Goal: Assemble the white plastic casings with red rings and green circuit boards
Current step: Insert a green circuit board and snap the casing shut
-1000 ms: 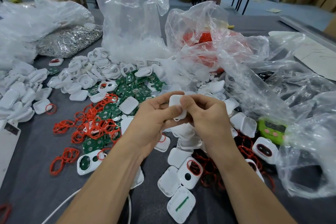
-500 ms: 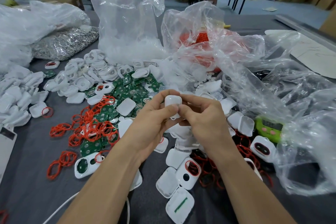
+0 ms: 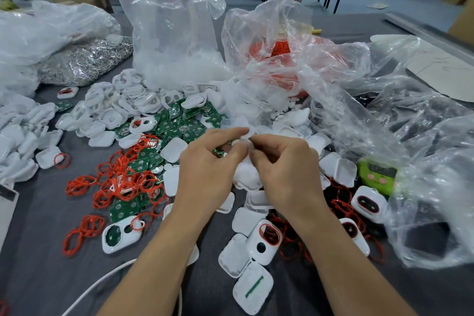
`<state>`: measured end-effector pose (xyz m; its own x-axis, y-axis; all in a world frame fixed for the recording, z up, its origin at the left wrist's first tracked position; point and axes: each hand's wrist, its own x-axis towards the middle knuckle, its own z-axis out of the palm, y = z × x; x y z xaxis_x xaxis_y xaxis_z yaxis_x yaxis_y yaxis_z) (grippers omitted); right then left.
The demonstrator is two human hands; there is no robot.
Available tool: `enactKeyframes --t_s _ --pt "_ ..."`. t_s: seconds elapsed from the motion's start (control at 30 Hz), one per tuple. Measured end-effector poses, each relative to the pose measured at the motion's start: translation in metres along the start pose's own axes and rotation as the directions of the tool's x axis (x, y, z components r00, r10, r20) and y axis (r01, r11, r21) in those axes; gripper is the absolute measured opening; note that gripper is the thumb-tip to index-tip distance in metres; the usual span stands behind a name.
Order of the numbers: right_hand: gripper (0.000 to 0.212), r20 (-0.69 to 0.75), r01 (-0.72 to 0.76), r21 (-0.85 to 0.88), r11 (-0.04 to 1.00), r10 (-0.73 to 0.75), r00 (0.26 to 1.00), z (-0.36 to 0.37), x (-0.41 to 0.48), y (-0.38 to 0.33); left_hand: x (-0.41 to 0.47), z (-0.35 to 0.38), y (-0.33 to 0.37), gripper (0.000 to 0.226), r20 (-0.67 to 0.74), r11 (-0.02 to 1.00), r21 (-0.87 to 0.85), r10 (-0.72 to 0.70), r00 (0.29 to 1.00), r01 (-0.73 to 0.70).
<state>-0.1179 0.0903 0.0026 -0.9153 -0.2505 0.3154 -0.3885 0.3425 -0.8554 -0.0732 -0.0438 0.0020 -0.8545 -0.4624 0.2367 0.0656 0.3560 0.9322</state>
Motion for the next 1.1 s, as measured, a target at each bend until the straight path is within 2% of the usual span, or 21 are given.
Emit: enactKeyframes --t_s 0.07,0.13,0.23,0.37,0.47,0.6,0.9,1.1 --pt "0.018 -0.006 0.065 -0.126 0.99 -0.066 0.998 -0.001 -0.002 0.0 0.001 -0.002 0.0 0.023 0.039 0.999 -0.028 -0.046 0.998 0.047" --pt "0.018 -0.035 0.096 -0.156 0.983 -0.103 0.994 0.0 -0.003 -0.001 0.001 -0.003 0.001 0.024 0.041 0.995 -0.067 -0.066 0.997 0.068" --pt "0.016 -0.078 0.042 0.002 0.999 -0.041 0.996 0.001 -0.002 -0.003 0.001 -0.003 0.002 0.016 -0.021 0.968 -0.225 -0.12 0.993 0.112" --pt "0.021 0.046 -0.05 0.187 0.981 0.042 0.998 -0.003 0.001 -0.004 0.003 -0.003 0.002 0.014 -0.037 0.869 -0.468 -0.201 0.979 0.161" --pt "0.02 0.047 -0.057 0.24 0.969 0.047 0.998 -0.006 0.002 -0.003 0.004 -0.009 0.001 0.013 0.057 0.879 -0.441 -0.171 0.984 0.179" --pt "0.019 0.06 -0.103 0.288 0.952 0.089 0.994 -0.01 0.005 0.0 0.003 -0.011 0.002 0.023 0.177 0.897 -0.41 -0.099 0.979 0.165" --pt "0.019 0.074 -0.172 0.326 0.93 0.157 0.985 -0.005 0.004 0.004 0.002 -0.009 0.002 0.026 0.151 0.889 -0.416 -0.14 0.979 0.191" --pt "0.02 0.066 -0.201 0.326 0.924 0.19 0.98 -0.001 0.004 0.004 0.001 -0.008 0.003 0.022 0.09 0.93 -0.304 -0.187 0.978 0.206"
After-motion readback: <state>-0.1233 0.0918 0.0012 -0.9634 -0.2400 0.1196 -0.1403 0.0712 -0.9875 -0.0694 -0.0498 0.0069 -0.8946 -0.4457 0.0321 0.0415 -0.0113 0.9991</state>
